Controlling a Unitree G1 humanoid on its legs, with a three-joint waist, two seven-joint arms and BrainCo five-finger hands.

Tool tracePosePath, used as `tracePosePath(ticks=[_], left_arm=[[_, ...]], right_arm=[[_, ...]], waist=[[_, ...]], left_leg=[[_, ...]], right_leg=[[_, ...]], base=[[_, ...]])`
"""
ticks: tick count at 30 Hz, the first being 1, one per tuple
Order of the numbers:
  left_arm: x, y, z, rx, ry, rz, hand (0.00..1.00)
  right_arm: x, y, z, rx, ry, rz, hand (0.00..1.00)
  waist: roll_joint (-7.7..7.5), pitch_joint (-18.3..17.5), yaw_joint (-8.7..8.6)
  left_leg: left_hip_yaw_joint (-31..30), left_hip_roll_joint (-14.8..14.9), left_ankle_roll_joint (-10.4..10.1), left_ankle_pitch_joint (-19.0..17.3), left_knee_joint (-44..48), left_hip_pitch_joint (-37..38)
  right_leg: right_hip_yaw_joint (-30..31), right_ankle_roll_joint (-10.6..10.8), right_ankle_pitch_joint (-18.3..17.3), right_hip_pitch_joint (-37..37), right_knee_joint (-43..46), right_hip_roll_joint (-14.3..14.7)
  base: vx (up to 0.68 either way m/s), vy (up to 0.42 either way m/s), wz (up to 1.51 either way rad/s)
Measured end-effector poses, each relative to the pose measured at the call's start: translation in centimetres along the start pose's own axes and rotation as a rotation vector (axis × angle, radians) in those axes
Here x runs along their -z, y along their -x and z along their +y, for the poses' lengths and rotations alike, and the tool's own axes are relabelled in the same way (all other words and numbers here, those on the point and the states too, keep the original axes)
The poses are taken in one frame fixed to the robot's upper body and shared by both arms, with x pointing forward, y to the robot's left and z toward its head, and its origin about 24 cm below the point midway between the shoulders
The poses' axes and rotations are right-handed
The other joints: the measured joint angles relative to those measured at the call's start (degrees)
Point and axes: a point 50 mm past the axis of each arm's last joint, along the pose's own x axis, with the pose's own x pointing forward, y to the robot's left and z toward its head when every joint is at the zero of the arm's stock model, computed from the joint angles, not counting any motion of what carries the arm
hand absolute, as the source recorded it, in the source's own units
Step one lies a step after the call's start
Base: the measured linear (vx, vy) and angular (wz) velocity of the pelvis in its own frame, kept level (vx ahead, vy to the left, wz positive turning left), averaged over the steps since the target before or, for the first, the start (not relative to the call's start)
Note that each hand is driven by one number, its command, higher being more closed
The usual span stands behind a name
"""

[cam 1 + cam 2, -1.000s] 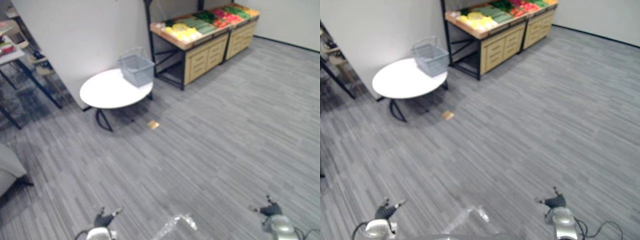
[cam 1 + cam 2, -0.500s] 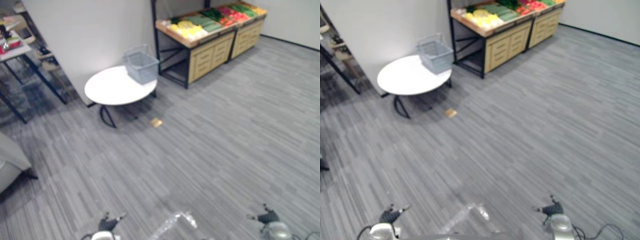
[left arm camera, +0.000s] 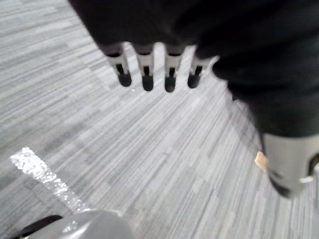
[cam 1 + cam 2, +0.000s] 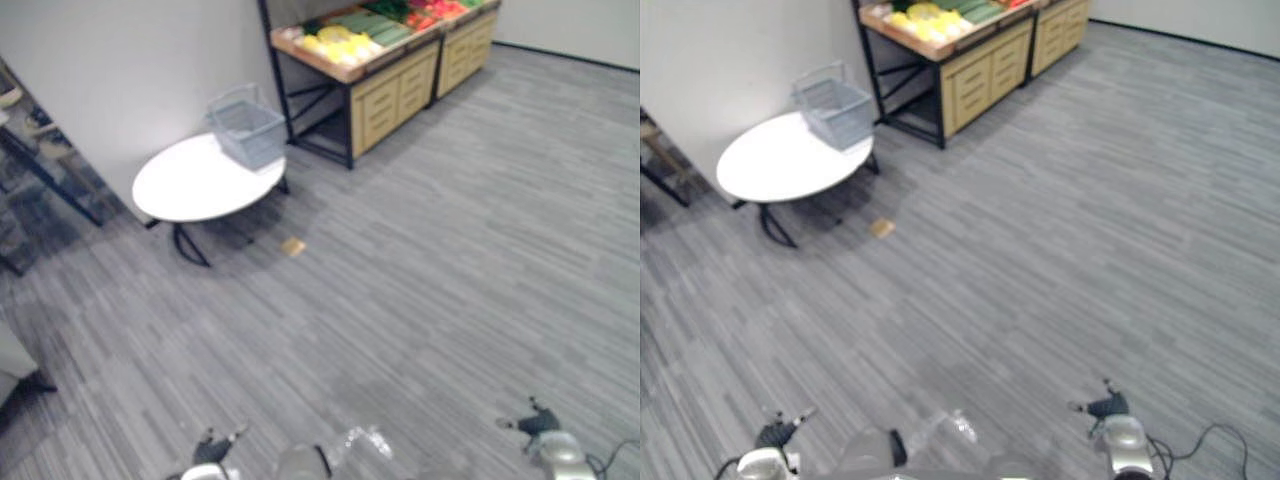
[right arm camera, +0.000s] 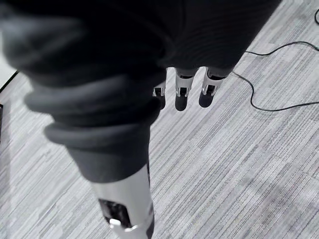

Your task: Pick vegetable in the basket

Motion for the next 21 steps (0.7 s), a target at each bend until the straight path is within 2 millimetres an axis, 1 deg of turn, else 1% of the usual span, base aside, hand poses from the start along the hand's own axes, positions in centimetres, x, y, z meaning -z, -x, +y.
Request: tracePosePath(ticks=[1,2,4,5,6,7,8,9,10,11,12,13,14,15,16,17,18,19,20,21], left_arm=[[-0.4,0.0,0.1,-0.004,0.001,-0.016,0.00],[-0.5,-0.1,0.1,-0.006,0.002,-0.024,0.00],[-0.3,0.0,0.0,-0.001,-0.001,-0.020,0.00],[0.0,0.0,0.1,-0.002,-0.003,-0.009,0.00],[0.3,0.1,0.2,-0.004,-0.005,0.003,0.00],[1.0,0.2,0.0,0.003,-0.010,0.028,0.00],[0.8,0.2,-0.2,0.009,-0.009,0.023,0.00],[0.7,0.1,-0.2,0.010,-0.009,0.021,0.00],[0.9,0.1,0.1,0.007,-0.020,0.029,0.00],[0.9,0.1,0.2,0.009,-0.022,0.032,0.00],[1.0,0.1,0.0,0.019,-0.029,0.036,0.00],[0.9,0.2,-0.2,0.029,-0.040,0.032,0.00],[0.7,0.1,-0.2,0.032,-0.043,0.027,0.00],[0.4,0.1,-0.3,0.039,-0.059,0.011,0.00],[-0.2,-0.1,-0.3,0.039,-0.070,-0.007,0.00],[-0.4,-0.2,-0.2,0.036,-0.074,-0.015,0.00],[-1.2,-0.4,-0.1,0.035,-0.077,-0.035,0.00],[-2.1,-0.6,-0.3,0.036,-0.075,-0.057,0.00],[-2.7,-0.7,-0.4,0.036,-0.072,-0.075,0.00],[-2.7,-0.7,-0.4,0.034,-0.072,-0.080,0.00]], right_arm=[[0.0,0.0,-0.1,0.003,0.003,0.004,0.00],[0.0,0.0,0.0,-0.001,0.007,0.003,0.00],[0.0,0.0,-0.2,0.006,-0.005,0.008,0.00],[0.4,0.0,-0.1,0.006,-0.007,0.019,0.00],[1.0,0.2,0.1,-0.002,-0.007,0.038,0.00],[1.5,0.3,1.0,-0.020,-0.028,0.055,0.00],[1.7,0.4,1.5,-0.030,-0.038,0.063,0.00],[2.0,0.6,1.9,-0.040,-0.043,0.072,0.00],[2.3,0.8,2.8,-0.061,-0.054,0.082,0.00],[2.5,0.9,3.0,-0.068,-0.055,0.088,0.00],[2.7,1.0,3.2,-0.075,-0.051,0.093,0.00],[2.5,1.0,3.2,-0.073,-0.050,0.083,0.00],[2.3,1.0,3.1,-0.070,-0.049,0.073,0.00],[1.9,1.0,3.0,-0.067,-0.045,0.048,0.00],[1.3,1.0,2.8,-0.061,-0.047,0.019,0.00],[1.2,1.0,2.7,-0.058,-0.047,0.009,0.00],[0.8,0.9,2.5,-0.050,-0.046,-0.006,0.00],[1.1,1.0,2.3,-0.046,-0.040,0.002,0.00],[1.3,1.0,2.2,-0.045,-0.038,0.007,0.00],[1.3,1.1,2.2,-0.044,-0.029,0.007,0.00]], waist=[[-0.01,0.0,0.01],[-0.06,0.0,0.03],[0.00,0.0,0.61],[-0.30,0.0,1.68],[-1.26,-0.3,2.09],[-2.65,-1.0,1.81],[-3.63,-0.6,1.36],[-4.48,-0.3,1.42],[-5.98,0.1,1.35],[-6.34,0.2,1.27],[-6.04,0.5,1.17],[-5.20,0.9,0.90],[-4.57,1.0,0.66],[-3.11,0.9,-0.20],[-2.98,0.9,-0.92],[-2.58,1.1,-1.50],[-2.32,1.3,-2.08],[-2.03,1.5,-2.67],[-1.87,1.6,-3.05],[-1.90,1.6,-3.49]], left_leg=[[1.4,-1.1,0.2,-1.2,-6.4,-2.1],[3.3,-1.9,0.2,-0.4,-14.9,-3.7],[4.3,-4.2,1.1,5.2,-30.0,-4.0],[3.9,-5.0,2.9,8.9,-32.2,-4.3],[3.2,-5.7,4.6,10.2,-31.2,-4.0],[3.0,-8.1,7.5,6.7,-28.3,-3.7],[3.1,-8.8,8.8,4.9,-26.9,-3.1],[3.1,-9.5,9.3,3.5,-26.2,-2.2],[2.5,-11.2,9.6,0.8,-25.9,0.8],[2.1,-11.6,9.7,-0.4,-26.0,2.6],[1.0,-12.1,9.8,-2.3,-27.0,7.1],[-0.4,-12.3,9.6,-2.8,-29.9,12.5],[-1.2,-12.3,9.5,-2.8,-32.0,15.1],[-2.9,-12.3,9.2,-2.6,-35.9,19.1],[-4.7,-12.3,9.0,-2.5,-38.8,22.5],[-5.5,-12.4,9.0,-2.5,-39.9,23.8],[-7.4,-11.9,8.9,-2.6,-41.7,26.1],[-8.8,-10.8,8.8,-2.6,-42.5,27.5],[-9.3,-10.1,8.6,-2.7,-42.8,28.2],[-10.2,-9.2,7.8,-3.1,-43.6,29.2]], right_leg=[[0.1,0.5,-0.4,0.1,-1.0,-0.8],[0.0,0.9,-0.6,1.1,-2.9,-1.3],[-0.1,3.2,-1.0,3.0,-4.7,-2.0],[0.4,4.7,-2.9,4.3,-4.3,-2.7],[0.8,5.7,-4.1,4.5,-3.0,-3.8],[0.6,7.9,-5.5,2.6,5.3,-6.2],[0.8,8.7,-5.1,-0.1,13.1,-7.2],[1.1,10.3,-4.2,-1.9,18.9,-8.1],[1.6,15.0,1.3,-5.6,31.5,-9.8],[1.8,16.3,4.4,-7.4,37.0,-10.3],[1.4,16.1,5.4,-10.4,47.2,-10.6],[0.0,14.6,4.6,-13.2,53.7,-10.1],[-1.3,13.1,3.8,-14.7,55.4,-9.9],[-3.8,9.7,1.9,-18.0,56.1,-9.5],[-4.9,7.9,0.8,-21.3,53.5,-9.1],[-5.0,7.2,0.4,-23.1,51.2,-8.9],[-5.0,6.0,-0.2,-26.0,43.3,-7.8],[-4.9,5.5,0.1,-27.4,31.0,-6.5],[-4.9,5.6,1.3,-27.8,24.4,-6.1],[-4.5,5.5,4.7,-28.1,14.3,-6.0]], base=[[0.34,0.056,-0.10],[0.40,0.092,-0.05],[0.43,0.147,-0.17],[0.40,0.202,-0.38],[0.67,0.294,-0.19],[0.72,0.295,0.11],[0.61,0.233,0.27],[0.60,0.236,0.30],[0.48,0.164,0.27],[0.72,0.215,0.33],[0.55,0.122,0.30],[0.54,0.100,0.27],[0.50,0.071,0.42],[0.50,0.026,0.59],[0.49,0.000,0.68],[0.51,-0.074,0.79],[0.61,-0.199,0.90],[0.61,-0.239,0.95],[0.50,-0.249,0.95],[0.53,-0.320,1.02]])
